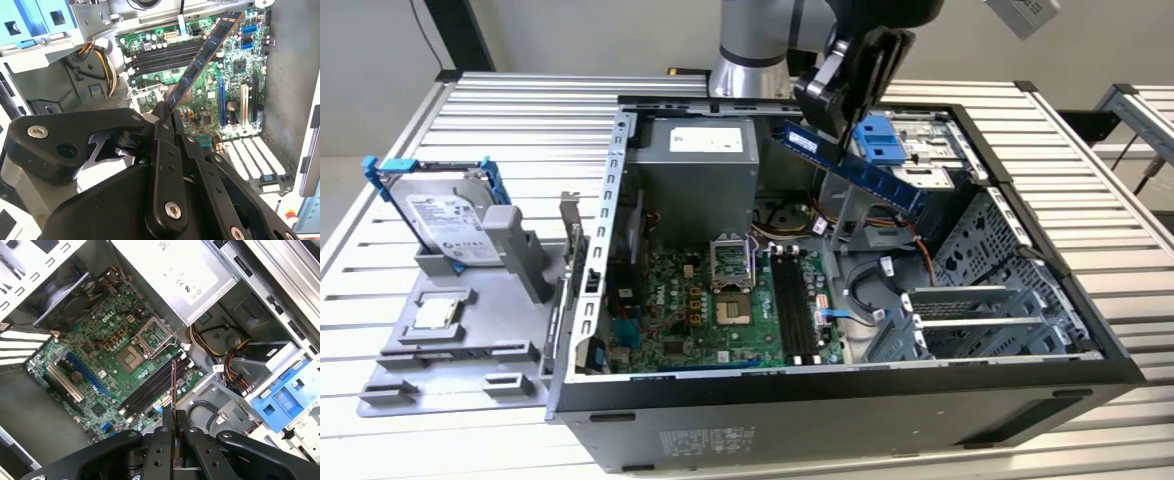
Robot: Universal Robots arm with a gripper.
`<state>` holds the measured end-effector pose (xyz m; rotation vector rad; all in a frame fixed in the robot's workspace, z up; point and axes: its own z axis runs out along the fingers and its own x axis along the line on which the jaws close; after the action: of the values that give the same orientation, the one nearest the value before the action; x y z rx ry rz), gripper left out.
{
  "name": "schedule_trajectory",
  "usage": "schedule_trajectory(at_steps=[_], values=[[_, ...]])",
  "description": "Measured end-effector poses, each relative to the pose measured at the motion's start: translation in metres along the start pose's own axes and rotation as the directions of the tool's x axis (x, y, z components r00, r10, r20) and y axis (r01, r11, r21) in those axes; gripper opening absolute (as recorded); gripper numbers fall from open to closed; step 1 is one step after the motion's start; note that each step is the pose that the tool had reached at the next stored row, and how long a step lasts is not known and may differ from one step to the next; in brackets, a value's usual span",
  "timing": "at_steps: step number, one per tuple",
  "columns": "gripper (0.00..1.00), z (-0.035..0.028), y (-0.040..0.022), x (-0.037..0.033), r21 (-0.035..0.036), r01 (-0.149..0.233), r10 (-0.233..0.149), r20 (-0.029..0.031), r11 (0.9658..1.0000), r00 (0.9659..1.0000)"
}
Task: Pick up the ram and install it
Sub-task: 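Insert the ram into the slot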
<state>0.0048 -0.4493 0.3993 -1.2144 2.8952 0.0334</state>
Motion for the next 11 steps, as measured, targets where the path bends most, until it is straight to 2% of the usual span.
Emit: schedule_trajectory(at_steps=[3,6,11], values=[[0.00,0.0000,-0.0001,0.0000,0.0004,-0.035,0.035,0.0006,0.9994,0.9994],[0.00,0.0000,-0.0001,0.0002,0.0007,-0.075,0.075,0.0014,0.9972,0.9972],[0.00,0.0000,-0.0003,0.0003,0.0012,-0.142,0.142,0.0028,0.9899,0.9899]])
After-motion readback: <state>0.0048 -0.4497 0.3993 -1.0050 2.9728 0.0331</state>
